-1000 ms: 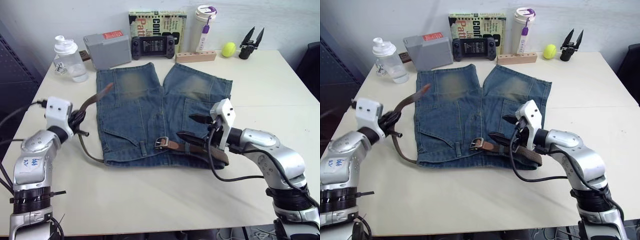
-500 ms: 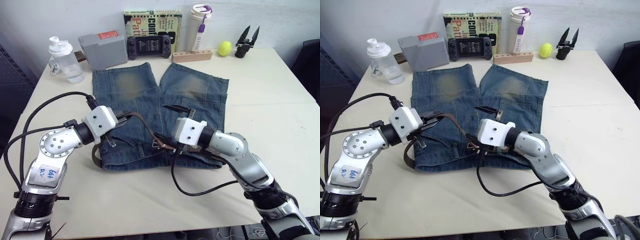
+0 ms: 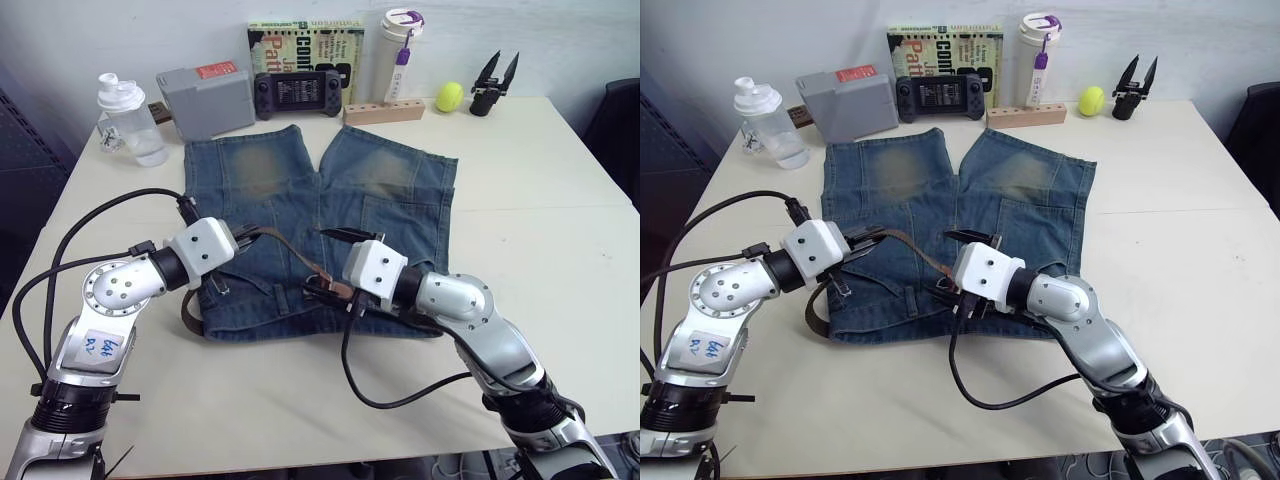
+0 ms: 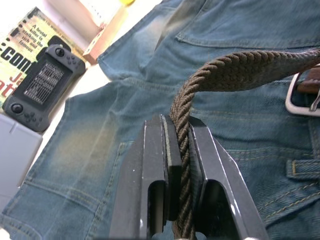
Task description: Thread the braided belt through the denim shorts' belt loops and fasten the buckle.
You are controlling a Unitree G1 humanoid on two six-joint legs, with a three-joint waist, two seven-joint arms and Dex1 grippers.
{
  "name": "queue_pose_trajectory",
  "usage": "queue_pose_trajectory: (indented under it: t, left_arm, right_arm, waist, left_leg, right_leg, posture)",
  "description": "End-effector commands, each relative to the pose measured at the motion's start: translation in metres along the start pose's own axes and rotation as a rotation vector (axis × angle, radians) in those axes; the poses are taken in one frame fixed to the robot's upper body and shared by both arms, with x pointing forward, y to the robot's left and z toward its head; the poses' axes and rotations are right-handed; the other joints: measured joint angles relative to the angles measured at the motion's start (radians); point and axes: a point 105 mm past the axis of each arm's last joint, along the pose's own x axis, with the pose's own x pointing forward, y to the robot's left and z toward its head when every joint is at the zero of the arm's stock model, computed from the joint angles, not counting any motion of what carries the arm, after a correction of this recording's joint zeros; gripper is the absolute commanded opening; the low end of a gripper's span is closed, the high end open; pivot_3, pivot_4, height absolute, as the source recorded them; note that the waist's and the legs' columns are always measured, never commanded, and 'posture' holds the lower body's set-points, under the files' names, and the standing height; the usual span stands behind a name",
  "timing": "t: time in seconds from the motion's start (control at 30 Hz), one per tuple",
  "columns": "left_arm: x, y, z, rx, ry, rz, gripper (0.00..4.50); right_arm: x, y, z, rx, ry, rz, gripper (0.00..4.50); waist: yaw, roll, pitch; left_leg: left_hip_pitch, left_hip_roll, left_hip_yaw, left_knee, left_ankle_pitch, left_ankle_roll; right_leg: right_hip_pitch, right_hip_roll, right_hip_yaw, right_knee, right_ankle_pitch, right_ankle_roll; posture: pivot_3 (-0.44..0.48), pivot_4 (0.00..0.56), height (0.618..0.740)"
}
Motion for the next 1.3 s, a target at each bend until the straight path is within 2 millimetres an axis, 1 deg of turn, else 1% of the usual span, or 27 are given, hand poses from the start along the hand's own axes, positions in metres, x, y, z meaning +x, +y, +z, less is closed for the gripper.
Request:
queue_pose_trajectory:
  t: [0.03,0.2,0.23,0.3,0.37,0.4,0.43,0.47,0.5,0.57,0.6,0.63,0.7,0.73,0.77,0.83,0.87,0.9,0.93,0.97,1.03,1.07,1.13,1.2,1.23,1.3]
  left_arm:
    - [-0.002,0.012,0.020,0.019,-0.103,0.057,0.28]
    - [-0.006,0.011,0.021,0.012,-0.123,0.059,0.28]
    - [-0.007,0.011,0.020,0.012,-0.123,0.060,0.23]
    - [-0.008,0.010,0.020,0.013,-0.121,0.058,0.20]
    - [-0.009,0.009,0.020,0.013,-0.120,0.055,0.20]
    - [-0.009,0.008,0.020,0.016,-0.114,0.052,0.20]
    - [-0.009,0.007,0.019,0.018,-0.109,0.050,0.20]
    - [-0.010,0.007,0.019,0.017,-0.107,0.051,0.20]
    - [-0.010,0.007,0.018,0.016,-0.106,0.050,0.20]
    - [-0.011,0.008,0.019,0.008,-0.111,0.056,0.20]
    - [-0.012,0.008,0.020,0.000,-0.115,0.061,0.20]
    - [-0.012,0.009,0.020,-0.006,-0.118,0.064,0.20]
    - [-0.014,0.009,0.021,-0.020,-0.127,0.063,0.20]
    - [-0.016,0.011,0.022,-0.031,-0.136,0.066,0.79]
    - [-0.017,0.011,0.023,-0.045,-0.141,0.068,1.04]
    - [-0.023,0.008,0.023,-0.117,-0.138,0.030,1.40]
    - [-0.025,0.006,0.022,-0.150,-0.130,0.013,1.85]
    - [-0.030,0.003,0.023,-0.223,-0.134,-0.018,1.98]
    - [-0.037,0.001,0.027,-0.280,-0.154,-0.041,2.23]
    - [-0.044,0.004,0.031,-0.364,-0.184,-0.033,2.55]
    - [-0.056,0.010,0.036,-0.505,-0.224,-0.021,2.55]
    - [-0.065,0.015,0.039,-0.612,-0.263,-0.002,2.55]
    - [-0.079,0.019,0.045,-0.765,-0.315,-0.008,2.55]
    - [-0.096,0.002,0.057,-0.947,-0.395,-0.116,2.55]
    - [-0.101,-0.003,0.062,-1.008,-0.420,-0.151,2.55]
    - [-0.105,-0.018,0.074,-1.181,-0.514,-0.189,2.55]
  right_arm:
    - [0.001,-0.004,0.000,-0.002,0.014,-0.041,4.50]
    - [0.005,-0.005,-0.021,0.029,0.102,-0.076,4.50]
    - [0.006,-0.005,-0.023,0.033,0.107,-0.078,4.25]
    - [0.007,-0.003,-0.024,0.047,0.108,-0.077,3.71]
    - [0.008,-0.005,-0.025,0.051,0.111,-0.089,2.83]
    - [0.007,-0.007,-0.026,0.051,0.112,-0.099,2.57]
    - [0.007,-0.009,-0.026,0.049,0.112,-0.109,1.98]
    - [0.007,-0.010,-0.026,0.048,0.110,-0.115,1.98]
    - [0.007,-0.011,-0.025,0.041,0.109,-0.116,1.42]
    - [0.007,-0.011,-0.026,0.034,0.112,-0.115,0.50]
    - [0.006,-0.011,-0.027,0.032,0.117,-0.117,0.19]
    - [0.006,-0.010,-0.028,0.031,0.120,-0.118,0.08]
    - [0.006,-0.011,-0.028,0.021,0.124,-0.119,0.08]
    - [0.006,-0.011,-0.028,0.008,0.124,-0.119,0.00]
    - [0.006,-0.012,-0.027,-0.005,0.122,-0.121,0.00]
    - [0.007,-0.015,-0.023,-0.057,0.110,-0.133,0.00]
    - [0.007,-0.017,-0.020,-0.080,0.104,-0.137,0.00]
    - [0.007,-0.018,-0.018,-0.129,0.099,-0.142,0.00]
    - [0.008,-0.019,-0.015,-0.184,0.096,-0.142,0.00]
    - [0.008,-0.020,-0.013,-0.237,0.095,-0.144,0.00]
    - [0.008,-0.020,-0.012,-0.321,0.094,-0.157,0.00]
    - [0.009,-0.022,-0.011,-0.370,0.096,-0.178,0.00]
    - [0.009,-0.025,-0.010,-0.435,0.095,-0.206,0.00]
    - [0.012,-0.026,-0.010,-0.521,0.101,-0.224,0.00]
    - [0.012,-0.027,-0.011,-0.543,0.103,-0.228,0.00]
    - [0.014,-0.028,-0.008,-0.614,0.091,-0.242,0.00]
  waist:
    - [0.000,0.000,0.000]
    - [-0.002,0.000,0.000]
    - [-0.002,0.000,0.000]
    - [-0.001,0.000,0.000]
    - [-0.001,0.000,0.000]
    - [-0.001,0.000,0.000]
    - [-0.001,0.000,0.000]
    - [-0.001,0.000,0.000]
    - [-0.002,0.000,0.000]
    - [-0.002,0.000,0.000]
    - [-0.002,0.000,0.000]
    - [-0.001,0.000,0.000]
    - [-0.001,0.000,0.000]
    - [-0.001,0.000,0.000]
    - [-0.001,0.000,0.000]
    - [-0.002,0.000,0.000]
    - [-0.002,0.000,0.000]
    - [-0.002,0.000,0.000]
    - [-0.003,0.000,0.000]
    - [-0.003,0.000,0.000]
    - [-0.004,0.000,0.000]
    - [-0.005,0.001,0.000]
    - [-0.006,0.001,0.000]
    - [-0.007,0.001,0.001]
    - [-0.007,0.001,0.001]
    - [-0.018,0.001,0.001]
  left_leg:
    - [0.000,0.000,0.000,0.000,0.000,0.000]
    - [0.000,0.000,0.000,0.000,0.000,0.000]
    - [0.000,0.000,0.000,0.000,0.000,0.000]
    - [0.000,0.000,0.000,0.000,0.000,0.000]
    - [0.000,0.000,0.000,0.000,0.000,0.000]
    - [0.000,0.000,0.000,0.000,0.000,0.000]
    - [0.000,0.000,0.000,0.000,0.000,0.000]
    - [0.000,0.000,0.000,0.000,0.000,0.000]
    - [0.000,0.000,0.000,0.000,0.000,0.000]
    - [0.000,0.000,0.000,0.000,0.000,0.000]
    - [0.000,0.000,0.000,0.000,0.000,0.000]
    - [0.000,0.000,0.000,0.000,0.000,0.000]
    - [0.000,0.000,0.000,0.000,0.000,0.000]
    - [0.000,0.000,0.000,0.000,0.000,0.000]
    - [0.000,0.000,0.000,0.000,0.000,0.000]
    - [0.000,0.000,0.000,0.000,0.000,0.000]
    - [0.000,0.000,0.000,0.000,0.000,0.000]
    - [0.000,0.000,0.000,0.000,0.000,0.000]
    - [0.000,0.000,0.000,0.000,0.000,0.000]
    - [0.000,0.000,0.000,0.000,0.000,0.000]
    - [0.000,0.001,-0.001,0.000,0.000,0.000]
    - [0.000,0.002,-0.002,0.000,0.000,0.000]
    - [0.001,0.003,-0.004,0.000,0.000,0.000]
    - [0.001,0.005,-0.005,0.000,0.000,0.000]
    - [0.001,0.005,-0.006,0.000,0.000,0.000]
    - [0.002,0.004,-0.006,-0.001,0.000,0.000]
  right_leg:
    - [0.000,0.000,0.000,0.000,0.000,0.000]
    - [0.000,0.000,0.000,0.000,0.000,0.000]
    - [0.000,0.000,0.000,0.000,0.000,0.000]
    - [0.000,0.000,0.000,0.000,0.000,0.000]
    - [0.000,0.000,0.000,0.000,0.000,0.000]
    - [0.000,0.000,0.000,0.000,0.000,0.000]
    - [0.000,0.000,0.000,0.000,0.000,0.000]
    - [0.000,0.000,0.000,0.000,0.000,0.000]
    - [0.000,0.000,0.000,0.000,0.000,0.000]
    - [0.000,0.000,0.000,0.000,0.000,0.000]
    - [0.000,0.000,0.000,0.000,0.000,0.000]
    - [0.000,0.000,0.000,0.000,0.000,0.000]
    - [0.000,0.000,0.000,0.000,0.000,0.000]
    - [0.000,0.000,0.000,0.000,0.000,0.000]
    - [0.000,0.000,0.000,0.000,0.000,0.000]
    - [0.000,0.000,0.000,0.000,0.000,0.000]
    - [0.000,0.000,0.000,0.000,0.000,0.000]
    - [0.000,0.000,0.000,0.000,0.000,0.000]
    - [0.000,0.000,0.000,0.000,0.000,0.000]
    - [0.000,0.000,0.000,0.000,0.000,0.000]
    - [0.000,0.000,0.000,0.000,0.000,0.000]
    - [0.000,0.000,0.001,0.000,0.000,0.000]
    - [0.000,0.000,0.001,0.000,0.000,0.000]
    - [0.000,-0.001,0.001,0.000,0.000,0.000]
    - [0.000,-0.001,0.001,0.000,0.000,0.000]
    - [0.000,-0.004,0.002,0.001,0.000,0.000]
  posture:
    - [0.000,0.150,0.726]
    - [0.000,0.150,0.726]
    - [0.000,0.150,0.726]
    - [0.000,0.150,0.726]
    - [0.000,0.150,0.726]
    - [0.000,0.150,0.726]
    - [0.000,0.150,0.726]
    - [0.000,0.150,0.726]
    - [0.000,0.150,0.726]
    - [0.000,0.150,0.726]
    - [0.000,0.150,0.726]
    - [0.000,0.150,0.726]
    - [0.000,0.150,0.726]
    - [0.000,0.150,0.726]
    - [0.000,0.150,0.726]
    - [0.000,0.150,0.726]
    - [0.000,0.150,0.726]
    - [0.000,0.150,0.726]
    - [0.000,0.150,0.726]
    - [0.000,0.150,0.726]
    - [0.000,0.150,0.726]
    - [0.000,0.150,0.726]
    - [0.000,0.150,0.726]
    - [0.000,0.150,0.726]
    - [0.000,0.150,0.726]
    - [0.000,0.150,0.726]
